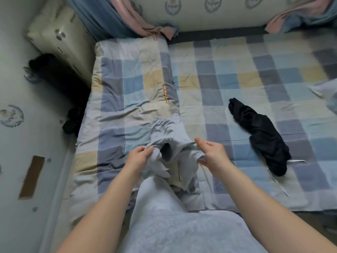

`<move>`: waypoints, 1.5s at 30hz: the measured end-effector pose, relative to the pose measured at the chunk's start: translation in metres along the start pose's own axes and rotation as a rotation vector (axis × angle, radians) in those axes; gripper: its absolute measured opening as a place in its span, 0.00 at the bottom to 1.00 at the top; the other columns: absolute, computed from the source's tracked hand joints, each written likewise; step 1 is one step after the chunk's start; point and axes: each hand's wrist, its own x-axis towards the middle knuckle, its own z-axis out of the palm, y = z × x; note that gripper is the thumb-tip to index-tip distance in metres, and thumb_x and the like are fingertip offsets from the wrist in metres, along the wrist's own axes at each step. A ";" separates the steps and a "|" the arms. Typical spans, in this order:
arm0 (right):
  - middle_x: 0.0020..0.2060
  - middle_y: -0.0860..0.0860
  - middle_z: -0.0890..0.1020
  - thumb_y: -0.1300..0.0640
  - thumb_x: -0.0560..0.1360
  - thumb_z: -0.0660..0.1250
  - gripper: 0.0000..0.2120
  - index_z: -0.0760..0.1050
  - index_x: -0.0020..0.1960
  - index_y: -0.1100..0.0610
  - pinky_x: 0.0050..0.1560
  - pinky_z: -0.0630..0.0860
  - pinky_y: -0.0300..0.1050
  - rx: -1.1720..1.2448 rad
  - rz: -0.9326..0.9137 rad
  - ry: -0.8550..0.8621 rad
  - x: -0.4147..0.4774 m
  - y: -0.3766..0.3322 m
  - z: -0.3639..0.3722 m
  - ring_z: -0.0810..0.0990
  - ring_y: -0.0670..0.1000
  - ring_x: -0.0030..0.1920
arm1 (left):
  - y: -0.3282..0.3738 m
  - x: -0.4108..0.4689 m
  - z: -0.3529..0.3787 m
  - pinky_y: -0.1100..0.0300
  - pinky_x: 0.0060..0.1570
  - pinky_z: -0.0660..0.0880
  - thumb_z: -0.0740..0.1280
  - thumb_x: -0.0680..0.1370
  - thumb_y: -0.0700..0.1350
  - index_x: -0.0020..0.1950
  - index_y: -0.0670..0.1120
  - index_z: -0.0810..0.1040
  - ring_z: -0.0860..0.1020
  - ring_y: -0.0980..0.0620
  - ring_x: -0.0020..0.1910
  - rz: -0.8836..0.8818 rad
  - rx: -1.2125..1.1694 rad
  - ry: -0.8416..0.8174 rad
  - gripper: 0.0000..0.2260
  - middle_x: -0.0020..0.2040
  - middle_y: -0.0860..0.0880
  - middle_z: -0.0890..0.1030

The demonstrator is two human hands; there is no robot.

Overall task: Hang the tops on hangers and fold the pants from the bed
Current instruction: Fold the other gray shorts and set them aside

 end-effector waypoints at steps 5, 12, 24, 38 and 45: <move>0.40 0.57 0.82 0.57 0.72 0.77 0.08 0.82 0.47 0.61 0.31 0.78 0.40 -0.078 0.031 -0.072 -0.066 -0.015 -0.031 0.78 0.53 0.37 | 0.009 -0.076 -0.001 0.50 0.49 0.76 0.66 0.82 0.44 0.53 0.40 0.79 0.79 0.43 0.44 -0.025 -0.266 -0.078 0.08 0.47 0.38 0.80; 0.34 0.53 0.81 0.56 0.78 0.70 0.09 0.81 0.40 0.59 0.40 0.73 0.48 -0.750 -0.218 0.111 -0.123 -0.013 -0.052 0.79 0.54 0.39 | 0.046 -0.122 -0.047 0.53 0.45 0.76 0.65 0.82 0.41 0.53 0.42 0.79 0.79 0.45 0.43 0.130 -0.263 -0.162 0.04 0.49 0.39 0.80; 0.33 0.54 0.75 0.57 0.81 0.66 0.12 0.74 0.40 0.60 0.29 0.76 0.41 0.011 -0.267 0.054 -0.188 -0.004 0.013 0.75 0.49 0.31 | 0.061 -0.157 -0.056 0.63 0.53 0.78 0.75 0.76 0.42 0.64 0.44 0.78 0.79 0.50 0.61 0.452 0.279 -0.301 0.18 0.63 0.46 0.80; 0.31 0.53 0.82 0.59 0.80 0.67 0.09 0.75 0.44 0.62 0.36 0.82 0.43 0.240 -0.371 -0.114 -0.202 -0.098 -0.027 0.83 0.49 0.32 | 0.030 -0.197 0.072 0.48 0.56 0.78 0.70 0.73 0.54 0.60 0.53 0.80 0.80 0.51 0.55 0.488 0.547 -0.352 0.16 0.56 0.52 0.83; 0.43 0.57 0.82 0.61 0.81 0.67 0.04 0.75 0.48 0.59 0.38 0.82 0.43 0.219 -0.398 -0.115 -0.178 -0.137 -0.083 0.85 0.52 0.38 | 0.063 -0.186 0.108 0.50 0.50 0.76 0.61 0.80 0.50 0.52 0.50 0.78 0.80 0.49 0.50 0.564 0.225 -0.102 0.08 0.48 0.51 0.83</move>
